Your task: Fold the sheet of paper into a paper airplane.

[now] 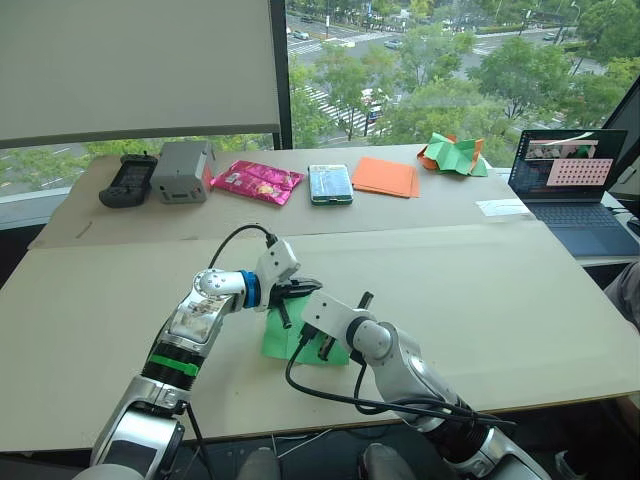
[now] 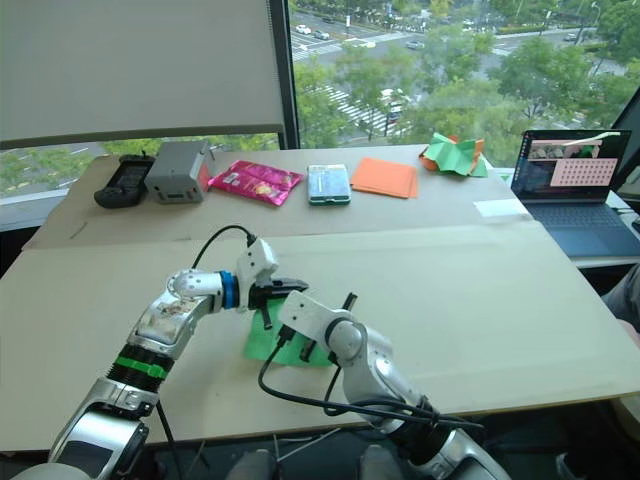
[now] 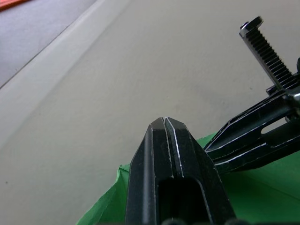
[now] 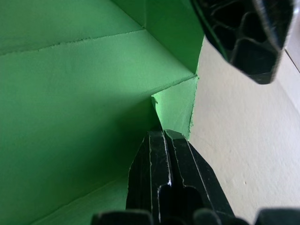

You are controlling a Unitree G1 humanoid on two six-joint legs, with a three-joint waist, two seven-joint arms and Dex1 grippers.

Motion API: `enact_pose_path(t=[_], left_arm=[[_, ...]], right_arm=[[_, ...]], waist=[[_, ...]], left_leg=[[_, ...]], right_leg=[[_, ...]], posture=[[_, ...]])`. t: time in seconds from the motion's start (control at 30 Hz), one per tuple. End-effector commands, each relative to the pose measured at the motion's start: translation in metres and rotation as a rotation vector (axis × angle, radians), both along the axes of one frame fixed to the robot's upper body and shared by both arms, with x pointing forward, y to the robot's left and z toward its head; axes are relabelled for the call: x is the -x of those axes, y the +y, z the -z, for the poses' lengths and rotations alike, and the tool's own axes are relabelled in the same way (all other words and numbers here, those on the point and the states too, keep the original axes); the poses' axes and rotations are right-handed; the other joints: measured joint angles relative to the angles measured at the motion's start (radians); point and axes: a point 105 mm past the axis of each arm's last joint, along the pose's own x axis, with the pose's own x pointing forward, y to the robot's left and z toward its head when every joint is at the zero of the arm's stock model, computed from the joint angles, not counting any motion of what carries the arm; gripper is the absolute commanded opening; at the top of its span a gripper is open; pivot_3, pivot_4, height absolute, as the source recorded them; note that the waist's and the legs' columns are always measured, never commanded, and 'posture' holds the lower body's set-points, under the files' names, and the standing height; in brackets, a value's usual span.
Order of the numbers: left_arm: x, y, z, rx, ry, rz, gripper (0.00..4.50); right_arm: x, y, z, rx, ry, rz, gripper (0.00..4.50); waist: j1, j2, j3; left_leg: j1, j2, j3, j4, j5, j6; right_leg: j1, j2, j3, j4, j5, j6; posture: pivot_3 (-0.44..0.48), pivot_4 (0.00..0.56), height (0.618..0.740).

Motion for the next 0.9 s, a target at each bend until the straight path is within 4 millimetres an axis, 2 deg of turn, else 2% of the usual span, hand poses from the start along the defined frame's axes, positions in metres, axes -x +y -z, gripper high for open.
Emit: enact_pose_path(t=[0.03, 0.3, 0.5, 0.9], left_arm=[[-0.011, 0.001, -0.006, -0.002, -0.045, -0.016, 0.00], [-0.013, -0.009, 0.012, -0.096, -0.053, 0.056, 0.00], [-0.016, -0.003, 0.030, -0.212, -0.058, 0.063, 0.00], [-0.010, -0.002, 0.055, -0.309, 0.001, 0.098, 0.00]], right_arm=[[-0.002, -0.011, 0.007, 0.043, 0.018, 0.042, 0.02], [0.000, -0.007, 0.004, 0.073, -0.012, -0.013, 0.02], [0.000, -0.006, 0.002, 0.097, -0.031, -0.043, 0.02], [0.000, -0.002, -0.003, 0.147, -0.086, -0.121, 0.02]], waist=[[0.000, 0.000, 0.000], [0.002, 0.000, 0.000], [0.002, 0.000, 0.000], [0.004, 0.000, 0.000]], left_leg=[[0.000, 0.000, 0.000, 0.000, 0.000, 0.000], [-0.002, 0.000, 0.000, 0.000, 0.000, 0.000], [-0.002, 0.000, 0.000, 0.000, 0.000, 0.000], [-0.001, 0.000, 0.000, 0.000, 0.000, 0.000]], right_leg=[[0.000, 0.000, 0.000, 0.000, 0.000, 0.000], [0.000, 0.000, 0.000, -0.001, 0.000, 0.000], [0.000, 0.000, 0.000, -0.001, 0.000, 0.000], [0.000, 0.000, 0.000, -0.001, 0.000, 0.000]], posture=[[0.000, 0.150, 0.706], [0.000, 0.150, 0.706], [0.000, 0.150, 0.706], [0.000, 0.150, 0.706]])
